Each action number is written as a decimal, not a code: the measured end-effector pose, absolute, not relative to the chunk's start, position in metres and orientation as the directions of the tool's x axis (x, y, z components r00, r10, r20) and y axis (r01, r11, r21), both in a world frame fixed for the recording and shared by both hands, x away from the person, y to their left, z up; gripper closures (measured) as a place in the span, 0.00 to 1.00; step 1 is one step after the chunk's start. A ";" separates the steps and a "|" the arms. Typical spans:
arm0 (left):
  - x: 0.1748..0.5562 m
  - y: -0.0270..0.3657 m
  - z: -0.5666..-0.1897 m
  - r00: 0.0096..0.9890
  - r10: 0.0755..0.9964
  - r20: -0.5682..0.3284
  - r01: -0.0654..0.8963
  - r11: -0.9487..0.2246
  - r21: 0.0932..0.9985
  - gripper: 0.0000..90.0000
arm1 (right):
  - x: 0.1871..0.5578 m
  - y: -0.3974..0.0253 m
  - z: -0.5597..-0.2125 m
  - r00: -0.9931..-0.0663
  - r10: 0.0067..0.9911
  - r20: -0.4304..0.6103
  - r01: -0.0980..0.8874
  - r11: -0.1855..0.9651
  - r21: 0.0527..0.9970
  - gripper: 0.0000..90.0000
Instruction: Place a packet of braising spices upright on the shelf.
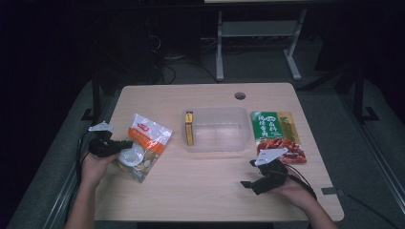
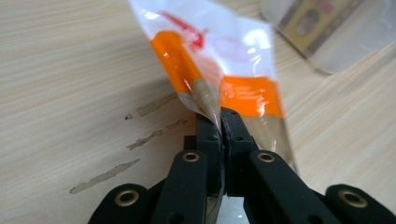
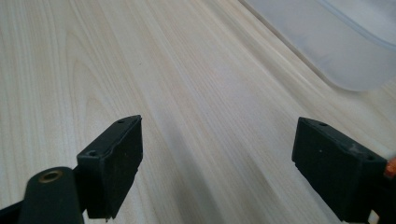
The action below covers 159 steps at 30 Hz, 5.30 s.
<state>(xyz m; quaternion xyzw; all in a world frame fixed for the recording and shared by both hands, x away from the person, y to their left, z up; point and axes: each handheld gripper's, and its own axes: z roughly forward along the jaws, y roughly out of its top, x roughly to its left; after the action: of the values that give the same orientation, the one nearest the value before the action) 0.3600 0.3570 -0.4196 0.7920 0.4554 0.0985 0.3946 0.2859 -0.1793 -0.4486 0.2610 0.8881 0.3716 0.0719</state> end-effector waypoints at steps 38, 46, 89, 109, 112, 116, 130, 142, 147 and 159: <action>0.336 0.333 -0.412 0.632 0.758 -0.159 0.579 -0.326 0.748 0.32 | 0.318 -0.230 -0.430 -0.727 0.687 0.008 0.464 0.482 0.744 0.16; 0.307 0.303 -0.417 0.699 0.703 -0.130 0.543 -0.405 0.736 0.30 | 0.342 -0.258 -0.427 -0.614 0.790 -0.004 0.513 0.403 0.758 0.45; 0.284 0.241 -0.433 0.809 0.582 -0.087 0.466 -0.543 0.699 0.28 | 0.345 -0.265 -0.452 -0.787 0.616 -0.030 0.521 0.690 0.502 1.00; 0.281 0.227 -0.432 0.842 0.535 -0.070 0.427 -0.581 0.692 0.27 | 0.426 -0.289 -0.439 -0.581 0.809 -0.088 0.580 0.488 0.652 1.00; 0.281 0.224 -0.434 0.848 0.525 -0.071 0.423 -0.589 0.689 0.27 | 0.439 -0.294 -0.448 -0.555 0.828 -0.082 0.609 0.471 0.638 1.00; 0.281 0.220 -0.435 0.854 0.515 -0.075 0.418 -0.594 0.687 0.27 | 0.449 -0.297 -0.451 -0.531 0.845 -0.065 0.616 0.438 0.655 1.00; 0.280 0.215 -0.438 0.865 0.496 -0.079 0.411 -0.608 0.680 0.27 | 0.460 -0.297 -0.466 -0.524 0.850 -0.056 0.639 0.436 0.634 1.00; 0.279 0.215 -0.438 0.869 0.489 -0.074 0.405 -0.617 0.675 0.27 | 0.434 -0.299 -0.458 -0.595 0.800 -0.081 0.645 0.535 0.546 1.00; 0.278 0.213 -0.437 0.872 0.484 -0.070 0.398 -0.621 0.674 0.27 | 0.419 -0.297 -0.457 -0.628 0.775 -0.071 0.632 0.561 0.535 1.00; 0.277 0.212 -0.436 0.879 0.472 -0.070 0.390 -0.626 0.675 0.27 | 0.368 -0.286 -0.454 -0.708 0.706 -0.023 0.598 0.616 0.512 1.00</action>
<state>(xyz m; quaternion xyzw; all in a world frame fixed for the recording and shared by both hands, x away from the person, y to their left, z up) 0.2774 0.2115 -0.4362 0.8999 0.2393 0.0569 0.3601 0.3682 -0.2861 -0.4539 0.3657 0.8920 0.2412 0.1119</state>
